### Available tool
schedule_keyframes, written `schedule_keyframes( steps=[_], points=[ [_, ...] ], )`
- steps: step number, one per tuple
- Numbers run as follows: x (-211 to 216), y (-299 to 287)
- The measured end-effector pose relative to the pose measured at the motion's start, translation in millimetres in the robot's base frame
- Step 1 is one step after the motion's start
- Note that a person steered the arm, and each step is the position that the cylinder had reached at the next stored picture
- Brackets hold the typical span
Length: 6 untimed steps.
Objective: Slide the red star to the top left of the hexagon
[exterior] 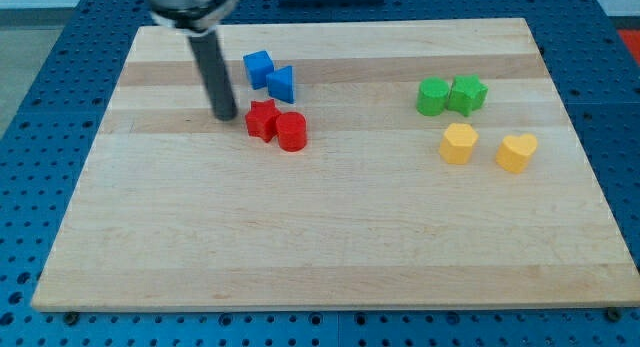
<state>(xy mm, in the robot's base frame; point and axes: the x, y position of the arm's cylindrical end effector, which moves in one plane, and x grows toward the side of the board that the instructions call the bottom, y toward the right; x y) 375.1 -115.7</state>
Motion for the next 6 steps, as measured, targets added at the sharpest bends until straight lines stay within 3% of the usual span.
schedule_keyframes(
  steps=[1,3,4,5,6],
  points=[
    [33.6,35.0],
    [45.6,134.9],
    [45.7,224.0],
    [27.9,227.5],
    [3.7,173.3]
  ],
)
